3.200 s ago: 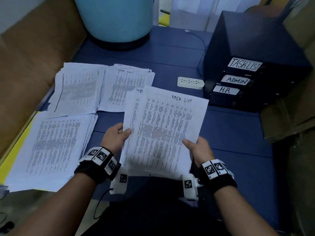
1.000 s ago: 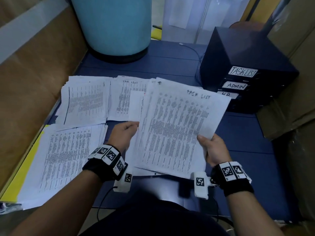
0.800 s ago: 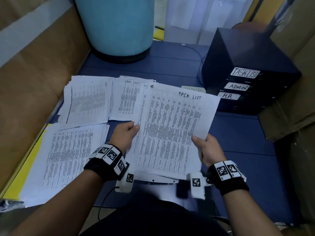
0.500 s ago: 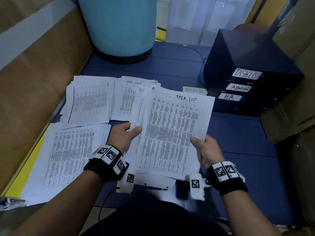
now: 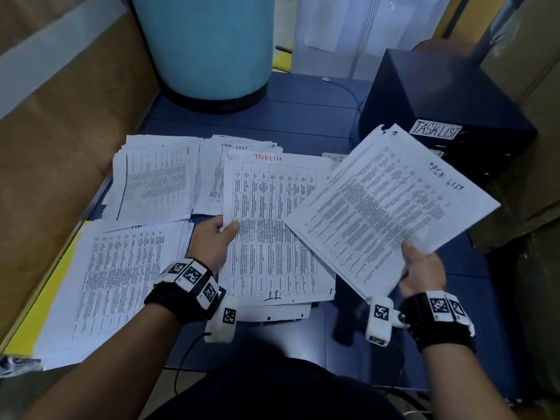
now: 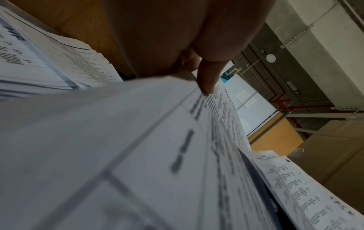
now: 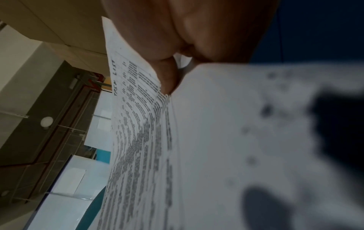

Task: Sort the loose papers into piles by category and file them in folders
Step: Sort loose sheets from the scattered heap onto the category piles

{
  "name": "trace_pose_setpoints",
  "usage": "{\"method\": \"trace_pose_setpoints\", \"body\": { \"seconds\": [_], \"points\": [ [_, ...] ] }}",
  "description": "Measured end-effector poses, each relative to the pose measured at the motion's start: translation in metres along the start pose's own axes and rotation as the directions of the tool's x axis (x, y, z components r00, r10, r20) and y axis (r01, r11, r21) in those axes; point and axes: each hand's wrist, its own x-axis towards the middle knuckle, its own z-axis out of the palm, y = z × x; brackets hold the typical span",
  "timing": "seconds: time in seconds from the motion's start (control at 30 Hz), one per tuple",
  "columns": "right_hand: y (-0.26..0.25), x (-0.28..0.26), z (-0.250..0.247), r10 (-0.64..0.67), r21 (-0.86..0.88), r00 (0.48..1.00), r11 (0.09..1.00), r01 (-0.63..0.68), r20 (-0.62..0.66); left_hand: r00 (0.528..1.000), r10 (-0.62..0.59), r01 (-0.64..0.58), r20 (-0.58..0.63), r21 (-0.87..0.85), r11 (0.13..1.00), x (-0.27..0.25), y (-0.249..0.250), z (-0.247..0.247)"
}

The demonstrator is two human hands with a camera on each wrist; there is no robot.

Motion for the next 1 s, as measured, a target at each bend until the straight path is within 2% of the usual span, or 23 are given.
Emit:
{"method": "trace_pose_setpoints", "body": {
  "seconds": [0.13, 0.27, 0.33, 0.6, 0.67, 0.77, 0.83, 0.9, 0.97, 1.0],
  "points": [
    [-0.002, -0.014, 0.007, -0.032, 0.025, 0.990, 0.999, 0.029, 0.134, 1.000, -0.006, 0.006, 0.021, -0.011, 1.000, 0.003, -0.003, 0.007],
    [0.009, -0.030, 0.030, -0.002, -0.124, 0.951, 0.991, 0.042, 0.310, 0.996, 0.003, -0.002, 0.088, -0.019, 1.000, 0.002, 0.003, 0.016],
    [0.016, -0.034, 0.040, 0.030, -0.155, 0.933, 0.988, 0.028, 0.358, 0.995, 0.011, -0.010, 0.104, -0.014, 1.000, 0.002, 0.005, 0.019],
    [0.034, -0.032, 0.058, 0.055, -0.205, 0.907, 0.978, 0.035, 0.418, 0.977, 0.104, -0.116, 0.189, 0.057, 0.992, -0.007, 0.017, 0.023],
    [0.038, -0.029, 0.059, 0.045, -0.179, 0.906, 0.983, 0.034, 0.421, 0.971, 0.129, -0.134, 0.203, 0.011, 0.991, -0.010, 0.023, 0.023],
    [0.040, -0.027, 0.064, 0.026, -0.145, 0.920, 0.989, 0.033, 0.391, 0.937, 0.197, -0.169, 0.287, -0.121, 0.978, -0.014, 0.037, 0.020],
    [0.044, -0.028, 0.067, 0.067, -0.100, 0.887, 0.995, -0.023, 0.457, 0.926, 0.218, -0.155, 0.309, -0.216, 0.964, -0.011, 0.043, 0.016],
    [0.045, -0.032, 0.073, 0.151, -0.081, 0.808, 0.989, -0.127, 0.569, 0.943, 0.186, -0.107, 0.276, -0.278, 0.955, -0.001, 0.040, 0.009],
    [0.046, -0.038, 0.081, 0.196, -0.095, 0.740, 0.980, -0.177, 0.644, 0.968, 0.138, -0.085, 0.210, -0.244, 0.966, 0.012, 0.029, -0.002],
    [0.047, -0.041, 0.086, 0.189, -0.098, 0.735, 0.981, -0.166, 0.652, 0.977, 0.104, -0.067, 0.184, -0.196, 0.978, 0.019, 0.021, -0.008]
  ]
}}
